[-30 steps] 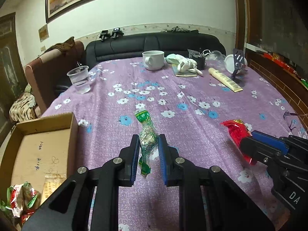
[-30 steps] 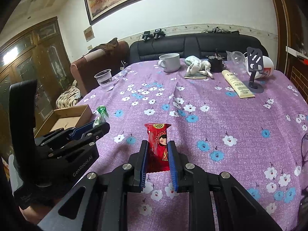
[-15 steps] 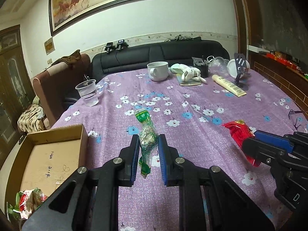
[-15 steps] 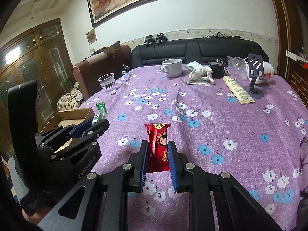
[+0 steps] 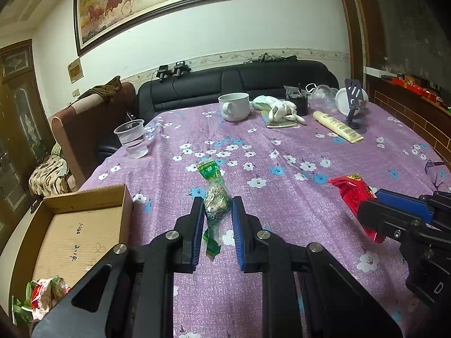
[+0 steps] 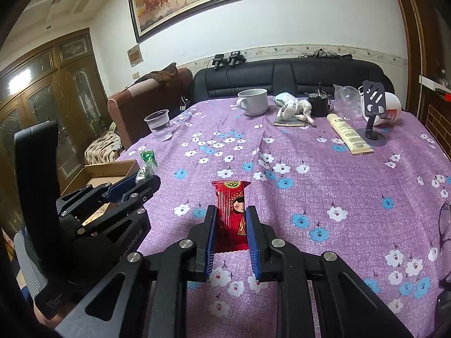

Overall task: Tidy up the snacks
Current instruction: 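Carry the green packet and red snack over to the cardboard tray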

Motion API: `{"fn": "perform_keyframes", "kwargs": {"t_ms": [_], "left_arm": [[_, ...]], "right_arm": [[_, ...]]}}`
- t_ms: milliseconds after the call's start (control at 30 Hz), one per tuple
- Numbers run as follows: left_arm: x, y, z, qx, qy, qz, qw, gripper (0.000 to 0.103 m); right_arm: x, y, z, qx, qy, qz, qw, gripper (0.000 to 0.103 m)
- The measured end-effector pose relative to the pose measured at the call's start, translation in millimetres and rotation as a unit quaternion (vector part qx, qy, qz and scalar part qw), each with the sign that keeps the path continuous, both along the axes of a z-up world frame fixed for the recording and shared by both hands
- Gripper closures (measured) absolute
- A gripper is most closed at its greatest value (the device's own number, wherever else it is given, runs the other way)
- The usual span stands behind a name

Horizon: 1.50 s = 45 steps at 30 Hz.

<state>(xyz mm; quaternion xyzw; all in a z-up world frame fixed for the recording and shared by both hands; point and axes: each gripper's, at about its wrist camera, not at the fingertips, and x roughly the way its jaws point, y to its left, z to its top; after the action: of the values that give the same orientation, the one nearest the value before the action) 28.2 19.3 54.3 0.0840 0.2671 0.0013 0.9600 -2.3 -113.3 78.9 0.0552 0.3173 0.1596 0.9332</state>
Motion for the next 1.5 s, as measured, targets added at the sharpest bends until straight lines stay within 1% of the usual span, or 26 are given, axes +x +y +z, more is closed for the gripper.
{"fn": "perform_keyframes", "kwargs": {"t_ms": [233, 367, 533, 633, 800, 900, 1100, 1300, 1400, 1500], "left_arm": [[0.5, -0.4, -0.9, 0.001, -0.002, 0.001, 1.0000, 0.086], [0.3, 1.0, -0.2, -0.008, 0.003, 0.001, 1.0000, 0.086], [-6.0, 4.4, 12.1, -0.026, 0.002, 0.002, 0.9997, 0.086], [-12.9, 6.2, 19.9, -0.029, -0.001, 0.000, 0.9996, 0.086], [-25.6, 14.5, 24.9, -0.039, 0.006, -0.001, 0.9992, 0.086], [-35.6, 24.7, 29.6, -0.043, 0.005, 0.006, 0.9990, 0.086], [-59.7, 50.9, 44.4, -0.047, -0.017, 0.026, 0.9984, 0.086], [-79.2, 77.7, 52.2, -0.052, -0.023, 0.041, 0.9976, 0.086], [-89.8, 91.5, 54.0, -0.048, -0.029, 0.052, 0.9971, 0.086], [-97.6, 108.5, 54.8, -0.058, -0.031, 0.064, 0.9958, 0.086]], "right_arm": [[-0.4, -0.2, 0.5, 0.001, -0.001, 0.000, 1.000, 0.083], [-1.4, -0.4, 2.7, 0.003, -0.004, -0.001, 1.000, 0.083], [-0.6, -3.8, 3.9, 0.008, -0.003, -0.008, 1.000, 0.083], [-0.9, -5.5, 4.0, 0.013, -0.002, -0.010, 1.000, 0.083], [-3.8, -4.2, 6.4, 0.013, -0.007, -0.009, 1.000, 0.082], [-6.2, -2.2, 7.8, 0.012, -0.011, -0.007, 1.000, 0.082], [-11.7, 8.0, 8.9, 0.009, -0.014, 0.006, 1.000, 0.082], [-20.0, 21.7, 12.6, 0.010, -0.019, 0.025, 0.999, 0.083], [-22.9, 25.7, 13.6, 0.019, -0.014, 0.029, 0.999, 0.083], [-25.1, 33.5, 17.1, 0.036, -0.002, 0.039, 0.999, 0.083]]}}
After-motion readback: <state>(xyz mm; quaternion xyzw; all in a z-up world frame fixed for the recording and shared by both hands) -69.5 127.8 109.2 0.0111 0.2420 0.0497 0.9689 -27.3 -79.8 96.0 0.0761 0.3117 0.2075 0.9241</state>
